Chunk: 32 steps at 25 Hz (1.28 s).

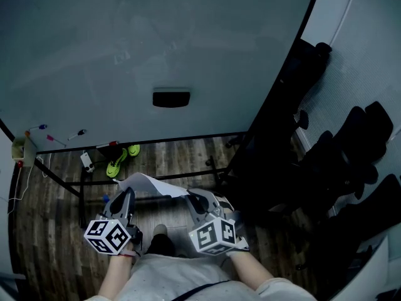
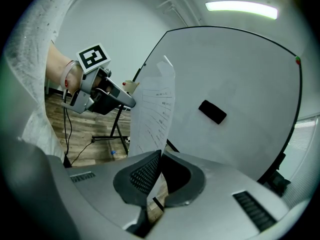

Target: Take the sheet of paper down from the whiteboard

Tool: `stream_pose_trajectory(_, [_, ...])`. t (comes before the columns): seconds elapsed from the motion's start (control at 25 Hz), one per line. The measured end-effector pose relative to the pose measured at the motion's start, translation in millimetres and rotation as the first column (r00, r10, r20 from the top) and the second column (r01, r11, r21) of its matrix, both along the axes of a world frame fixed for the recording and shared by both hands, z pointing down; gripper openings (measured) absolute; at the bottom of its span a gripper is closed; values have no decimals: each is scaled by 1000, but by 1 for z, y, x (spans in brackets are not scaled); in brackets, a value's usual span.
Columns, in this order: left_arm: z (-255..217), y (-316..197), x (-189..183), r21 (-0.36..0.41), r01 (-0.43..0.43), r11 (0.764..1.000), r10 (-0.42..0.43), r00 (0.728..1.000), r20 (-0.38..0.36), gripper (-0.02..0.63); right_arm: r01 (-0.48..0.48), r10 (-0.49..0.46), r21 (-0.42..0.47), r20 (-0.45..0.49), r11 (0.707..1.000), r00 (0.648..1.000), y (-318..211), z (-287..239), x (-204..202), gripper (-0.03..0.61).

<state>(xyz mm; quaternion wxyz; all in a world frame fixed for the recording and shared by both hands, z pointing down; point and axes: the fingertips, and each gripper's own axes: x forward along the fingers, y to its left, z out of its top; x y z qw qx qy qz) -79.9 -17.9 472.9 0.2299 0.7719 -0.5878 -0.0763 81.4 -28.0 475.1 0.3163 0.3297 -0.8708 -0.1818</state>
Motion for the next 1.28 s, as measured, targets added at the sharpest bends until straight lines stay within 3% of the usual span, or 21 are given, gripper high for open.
stream_pose_trajectory(0.52, [7, 28, 5, -8, -10, 1000, 10, 1000, -6, 15, -8, 7, -14, -11, 1000, 1000, 30, 10, 5, 18])
stream_pose_trajectory(1.28, [14, 61, -31, -12, 75, 997, -75, 997, -25, 15, 77, -77, -1, -34, 997, 996, 50, 13, -30, 18])
